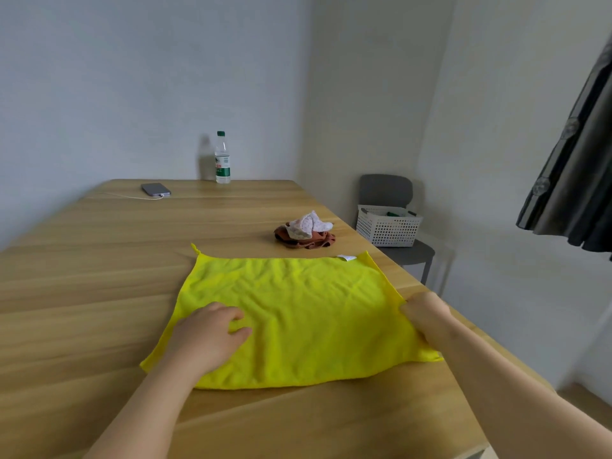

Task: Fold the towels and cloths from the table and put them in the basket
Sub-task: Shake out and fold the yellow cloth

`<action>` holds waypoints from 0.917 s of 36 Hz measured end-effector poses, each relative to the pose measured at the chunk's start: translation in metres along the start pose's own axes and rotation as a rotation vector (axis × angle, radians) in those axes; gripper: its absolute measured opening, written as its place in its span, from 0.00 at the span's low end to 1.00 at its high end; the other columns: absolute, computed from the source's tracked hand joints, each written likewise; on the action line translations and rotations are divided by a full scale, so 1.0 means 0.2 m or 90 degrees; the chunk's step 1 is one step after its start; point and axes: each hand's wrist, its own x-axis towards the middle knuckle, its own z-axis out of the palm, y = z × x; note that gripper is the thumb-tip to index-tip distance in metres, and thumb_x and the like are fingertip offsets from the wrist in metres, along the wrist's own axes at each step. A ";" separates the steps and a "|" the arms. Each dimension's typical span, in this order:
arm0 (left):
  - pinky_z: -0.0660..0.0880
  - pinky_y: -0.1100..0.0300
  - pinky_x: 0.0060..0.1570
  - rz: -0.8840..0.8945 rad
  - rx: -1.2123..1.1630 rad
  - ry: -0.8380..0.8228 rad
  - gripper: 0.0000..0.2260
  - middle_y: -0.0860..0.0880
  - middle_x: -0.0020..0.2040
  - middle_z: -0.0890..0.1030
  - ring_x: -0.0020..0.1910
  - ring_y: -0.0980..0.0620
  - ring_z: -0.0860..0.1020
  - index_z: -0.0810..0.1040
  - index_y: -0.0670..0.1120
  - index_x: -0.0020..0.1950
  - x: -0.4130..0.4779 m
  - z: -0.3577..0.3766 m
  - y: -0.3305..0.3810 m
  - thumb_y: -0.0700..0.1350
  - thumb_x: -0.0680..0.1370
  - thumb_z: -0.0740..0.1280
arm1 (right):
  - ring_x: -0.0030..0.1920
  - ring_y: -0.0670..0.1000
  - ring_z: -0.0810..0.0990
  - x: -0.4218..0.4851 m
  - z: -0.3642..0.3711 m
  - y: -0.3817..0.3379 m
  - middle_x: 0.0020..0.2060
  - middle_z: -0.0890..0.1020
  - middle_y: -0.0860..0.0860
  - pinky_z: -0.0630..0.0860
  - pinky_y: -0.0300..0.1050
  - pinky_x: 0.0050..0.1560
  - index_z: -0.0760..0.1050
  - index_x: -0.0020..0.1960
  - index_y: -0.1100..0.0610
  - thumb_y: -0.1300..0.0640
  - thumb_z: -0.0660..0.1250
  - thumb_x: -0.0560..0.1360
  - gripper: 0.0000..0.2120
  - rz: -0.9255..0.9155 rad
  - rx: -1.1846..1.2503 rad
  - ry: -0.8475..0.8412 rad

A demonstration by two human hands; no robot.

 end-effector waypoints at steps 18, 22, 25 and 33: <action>0.78 0.59 0.32 -0.333 -1.024 0.185 0.06 0.41 0.43 0.76 0.39 0.47 0.77 0.71 0.41 0.56 0.09 -0.10 -0.28 0.40 0.82 0.57 | 0.52 0.56 0.76 -0.48 0.49 -0.87 0.58 0.78 0.58 0.73 0.47 0.55 0.72 0.66 0.55 0.55 0.60 0.80 0.16 -0.233 0.287 -0.367; 0.77 0.48 0.46 -0.351 -0.948 0.167 0.07 0.39 0.48 0.79 0.44 0.43 0.78 0.73 0.45 0.51 0.10 -0.09 -0.30 0.48 0.80 0.60 | 0.34 0.51 0.75 -0.55 0.62 -0.88 0.40 0.79 0.53 0.70 0.41 0.35 0.75 0.59 0.56 0.36 0.47 0.79 0.29 -0.241 0.123 -0.438; 0.73 0.49 0.57 -0.332 -0.803 0.167 0.09 0.44 0.54 0.79 0.53 0.43 0.77 0.76 0.49 0.49 0.10 -0.08 -0.30 0.53 0.76 0.64 | 0.39 0.54 0.76 -0.50 0.72 -0.82 0.45 0.81 0.56 0.74 0.45 0.43 0.76 0.52 0.61 0.38 0.50 0.79 0.28 -0.291 0.063 -0.273; 0.68 0.61 0.50 -0.159 -0.616 0.067 0.09 0.47 0.56 0.77 0.54 0.52 0.74 0.77 0.51 0.56 0.04 -0.03 -0.12 0.44 0.76 0.67 | 0.55 0.55 0.78 -0.40 0.64 -0.61 0.54 0.79 0.52 0.70 0.43 0.45 0.75 0.58 0.53 0.43 0.56 0.79 0.17 -0.297 -0.150 -0.145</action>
